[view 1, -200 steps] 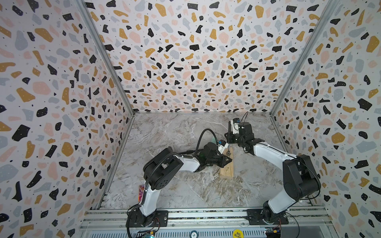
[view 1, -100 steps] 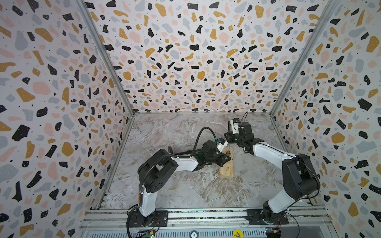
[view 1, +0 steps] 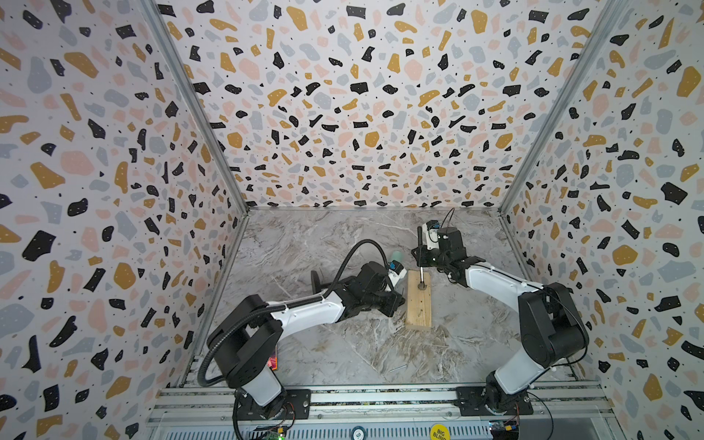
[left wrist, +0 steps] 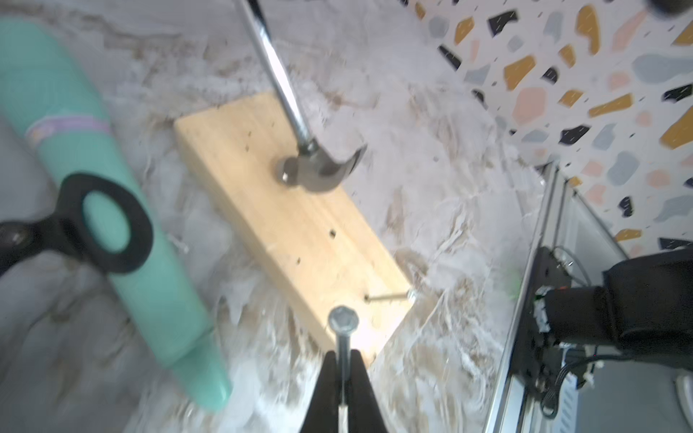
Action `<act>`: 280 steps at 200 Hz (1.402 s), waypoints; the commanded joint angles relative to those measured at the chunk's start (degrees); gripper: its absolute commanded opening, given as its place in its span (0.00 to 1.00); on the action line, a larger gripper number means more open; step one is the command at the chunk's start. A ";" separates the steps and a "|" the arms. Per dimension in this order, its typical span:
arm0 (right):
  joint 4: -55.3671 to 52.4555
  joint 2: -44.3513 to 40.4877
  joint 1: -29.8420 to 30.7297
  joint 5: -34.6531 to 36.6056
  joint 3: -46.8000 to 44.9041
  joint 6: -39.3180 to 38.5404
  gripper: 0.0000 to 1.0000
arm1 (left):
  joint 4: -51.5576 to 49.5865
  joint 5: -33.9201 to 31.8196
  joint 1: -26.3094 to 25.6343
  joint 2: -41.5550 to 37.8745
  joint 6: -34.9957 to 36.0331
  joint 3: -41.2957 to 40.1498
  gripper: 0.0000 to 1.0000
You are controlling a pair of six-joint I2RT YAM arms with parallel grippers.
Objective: Use a claw hammer to pull out a nail
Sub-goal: Pick up the nail with the hammer, then place the nail at the center of the board.
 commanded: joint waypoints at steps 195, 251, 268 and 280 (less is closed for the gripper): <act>2.02 0.86 1.53 -1.57 -0.13 0.31 0.00 | -19.01 -5.85 -15.10 1.30 -1.94 -5.20 0.02; 2.35 0.67 1.53 -1.58 -0.69 0.52 0.00 | -20.94 -4.63 -15.45 2.88 -0.75 -3.78 0.05; 2.33 0.46 1.53 -1.51 -0.88 0.56 0.00 | -21.29 -4.75 -15.54 3.33 -0.82 -3.41 0.07; 2.32 0.34 1.53 -1.44 -1.00 0.51 0.00 | -21.32 -4.92 -15.54 3.48 -0.81 -3.31 0.09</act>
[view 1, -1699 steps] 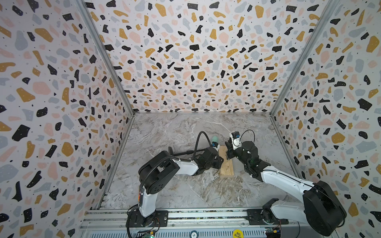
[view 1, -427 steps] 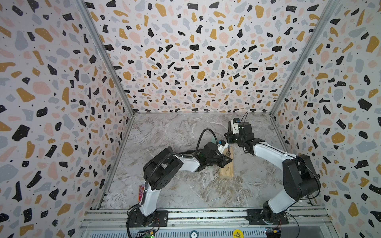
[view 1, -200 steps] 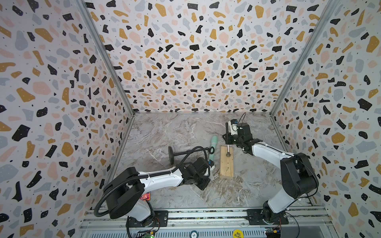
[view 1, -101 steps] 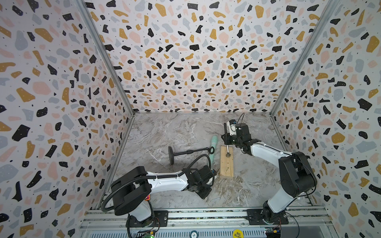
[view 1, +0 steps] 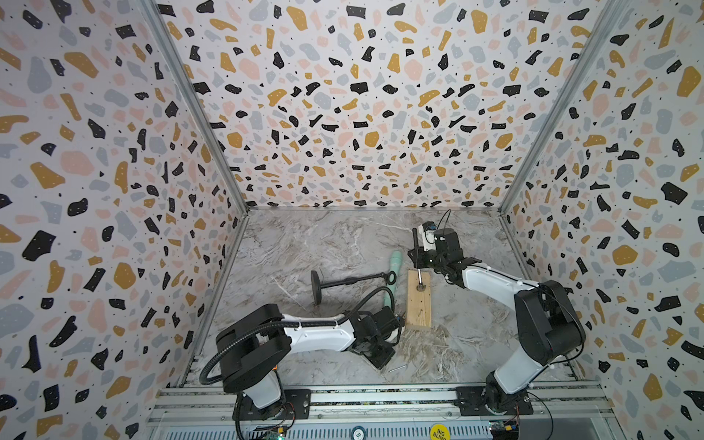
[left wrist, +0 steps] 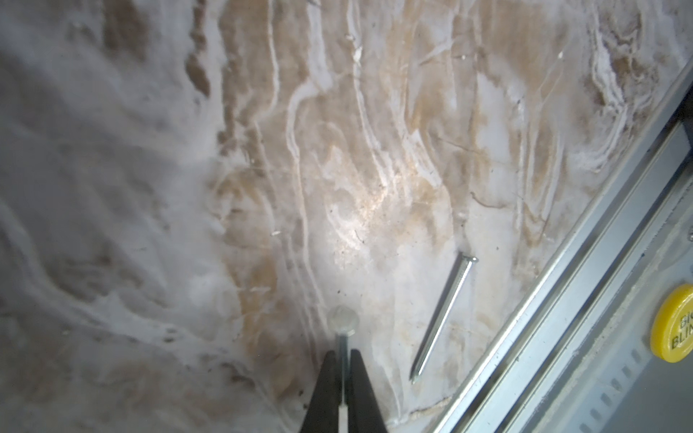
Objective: Use a claw hammer to pull out a nail
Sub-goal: Place the nail at the center of the board.
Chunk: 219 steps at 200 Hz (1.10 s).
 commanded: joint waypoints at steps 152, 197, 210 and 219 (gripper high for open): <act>-0.03 -1.38 0.35 -0.23 -0.67 0.14 0.00 | 0.30 -0.51 -0.44 0.79 -0.65 0.92 0.20; -0.39 -1.45 0.33 -0.15 -0.41 -0.16 0.00 | 2.57 -3.82 -0.44 -2.45 0.39 0.75 0.41; -0.44 -1.44 0.35 -0.23 -0.33 -0.11 0.00 | 3.70 -6.54 -0.44 -3.95 1.07 1.13 0.56; -0.38 -1.41 0.35 -0.25 -0.24 -0.20 0.00 | 4.35 -8.48 -0.42 -4.81 2.07 1.65 0.63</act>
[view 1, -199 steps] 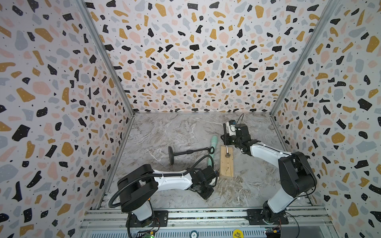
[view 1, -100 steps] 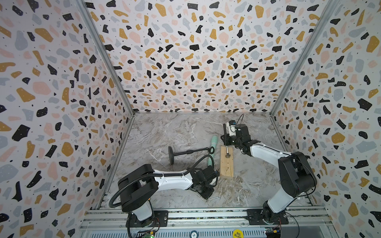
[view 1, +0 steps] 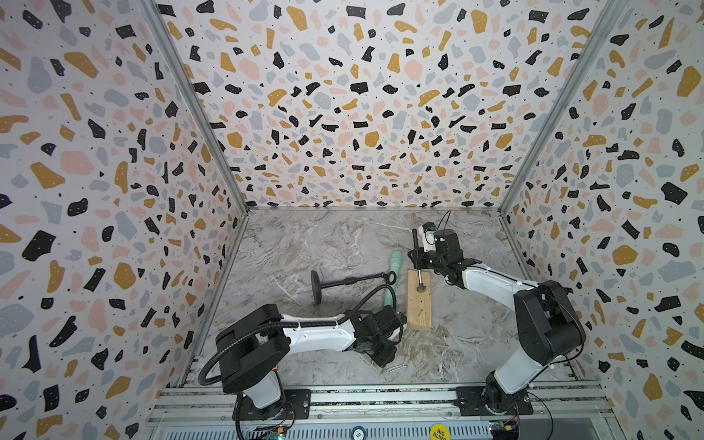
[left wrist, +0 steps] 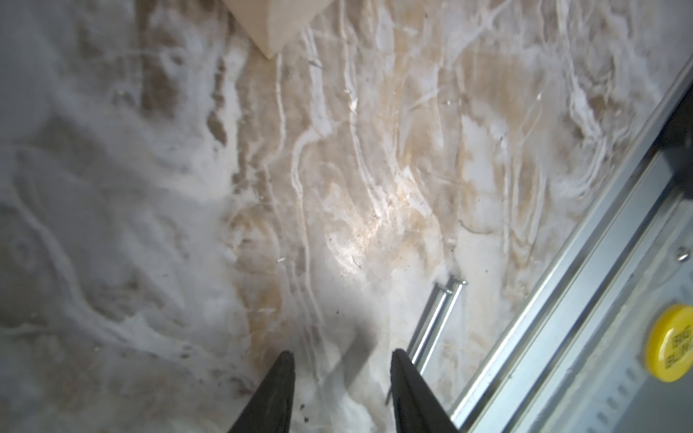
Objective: Use a claw hammer to pull out a nail
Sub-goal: Place the nail at the center of the board, then remove the nail from the mounting plate.
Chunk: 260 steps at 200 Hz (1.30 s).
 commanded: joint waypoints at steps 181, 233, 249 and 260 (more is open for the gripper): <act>-3.12 -2.86 0.66 1.13 0.62 -0.77 0.00 | 55.10 9.62 13.45 9.83 -10.73 0.37 0.63; -3.54 -2.68 0.68 1.97 0.84 -0.68 0.00 | 52.00 6.50 13.49 11.20 -10.39 0.42 0.59; -3.56 -2.63 0.70 2.12 0.91 -0.53 0.00 | 50.99 4.94 13.49 12.06 -10.31 0.53 0.57; -3.63 -2.63 0.70 2.13 0.85 -0.51 0.00 | 50.42 4.49 13.51 12.84 -10.32 0.70 0.56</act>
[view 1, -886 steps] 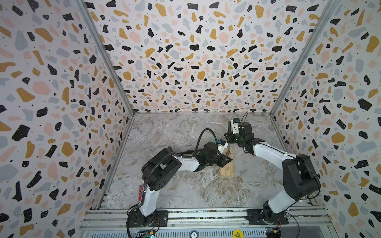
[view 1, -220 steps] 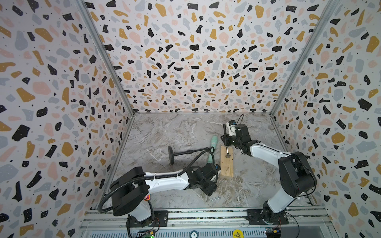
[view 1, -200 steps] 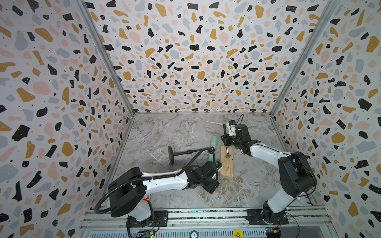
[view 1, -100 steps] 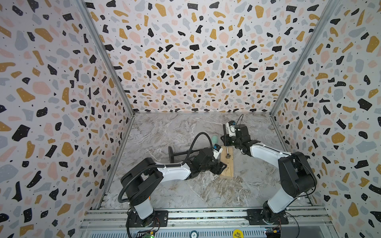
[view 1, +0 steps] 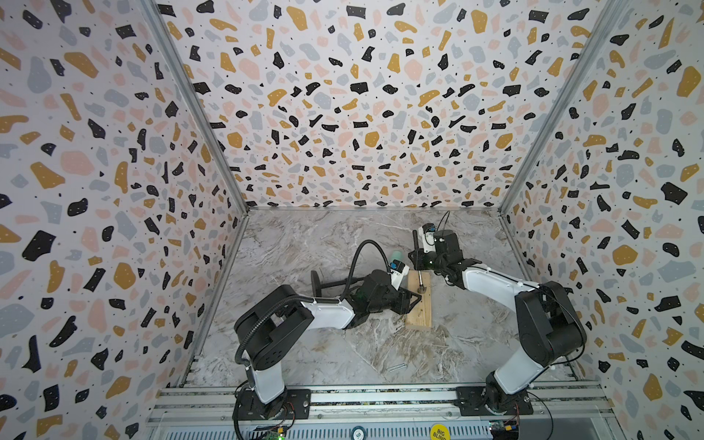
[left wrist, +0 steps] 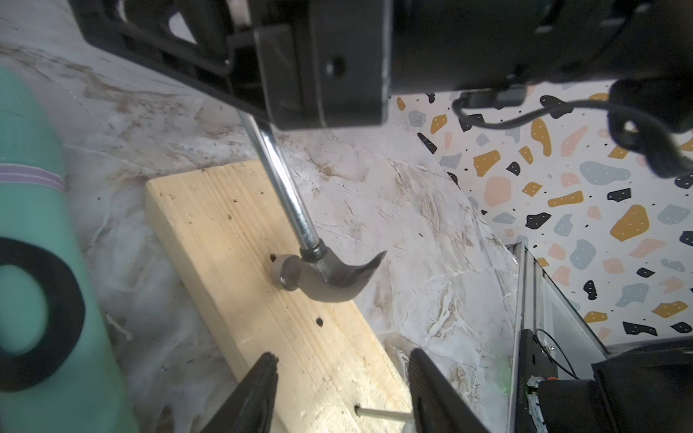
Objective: Use a claw hammer to pull out a nail
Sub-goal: Remove the nail from the mounting plate.
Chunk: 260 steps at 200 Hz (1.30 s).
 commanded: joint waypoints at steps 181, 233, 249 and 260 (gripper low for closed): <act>-2.69 -3.23 0.33 2.01 0.18 -0.34 0.00 | -5.06 -5.44 -3.27 9.57 -1.38 3.33 0.44; 1.13 -5.68 2.13 3.47 -2.65 -0.42 0.00 | -7.15 -7.99 -3.60 10.17 -2.81 2.91 0.40; 3.25 -7.80 3.80 6.16 -4.32 -0.71 0.00 | -7.16 -7.73 -3.58 10.42 -2.99 2.98 0.39; 6.02 -9.62 5.32 8.38 -6.40 -1.01 0.00 | -7.07 -7.68 -3.58 10.51 -3.07 3.00 0.39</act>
